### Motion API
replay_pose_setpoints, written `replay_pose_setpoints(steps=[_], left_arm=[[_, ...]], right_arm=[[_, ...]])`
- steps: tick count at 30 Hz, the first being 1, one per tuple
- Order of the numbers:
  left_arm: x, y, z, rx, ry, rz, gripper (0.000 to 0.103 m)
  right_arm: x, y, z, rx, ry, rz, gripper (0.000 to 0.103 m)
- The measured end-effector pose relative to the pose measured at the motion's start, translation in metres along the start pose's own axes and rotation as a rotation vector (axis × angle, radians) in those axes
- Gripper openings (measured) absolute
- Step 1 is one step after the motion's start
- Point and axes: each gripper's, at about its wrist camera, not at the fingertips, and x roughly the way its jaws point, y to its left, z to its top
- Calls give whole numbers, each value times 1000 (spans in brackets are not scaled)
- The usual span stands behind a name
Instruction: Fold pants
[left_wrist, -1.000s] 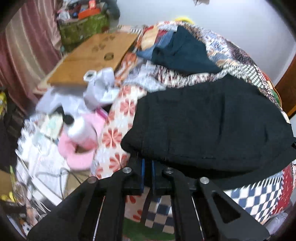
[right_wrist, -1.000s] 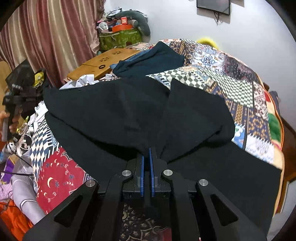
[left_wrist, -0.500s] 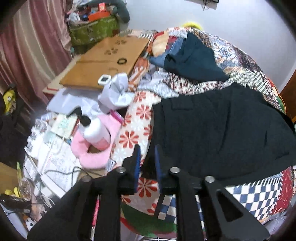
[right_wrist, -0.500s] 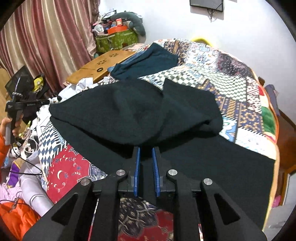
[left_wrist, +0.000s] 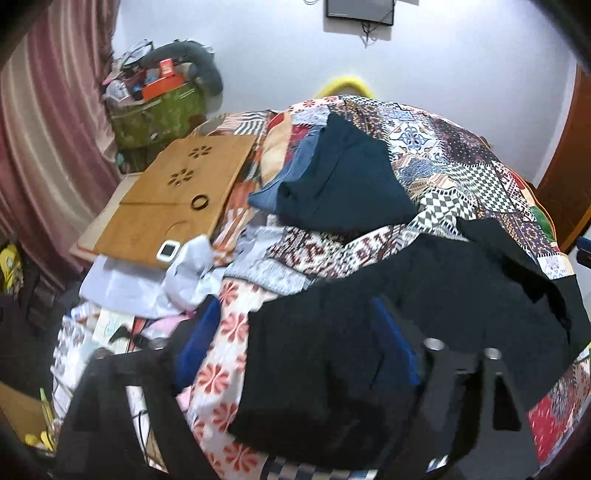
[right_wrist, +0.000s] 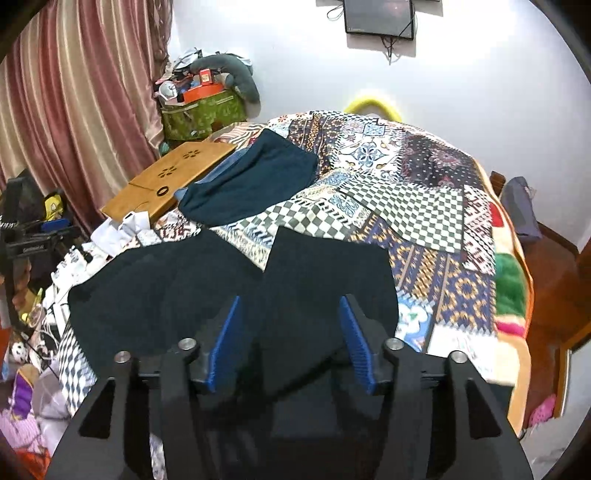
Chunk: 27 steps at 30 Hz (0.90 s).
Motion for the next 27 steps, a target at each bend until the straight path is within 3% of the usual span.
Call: replay_pose_setpoints(steps=[11,19,22,27], left_arm=[[77,-33,37,29,85,-18,94],[122,-50,31,88,148,-24,94],[130,-55,27,108,166,-29,94],[131,-63,25,129,169,-31,94]], right_arm=[[121,2,51,-5,226,74,52],[196,-1,55,-8,389,63,52],[204,-2,52,-1,376,69,52],[203,-2,49,-6,359,40,20]])
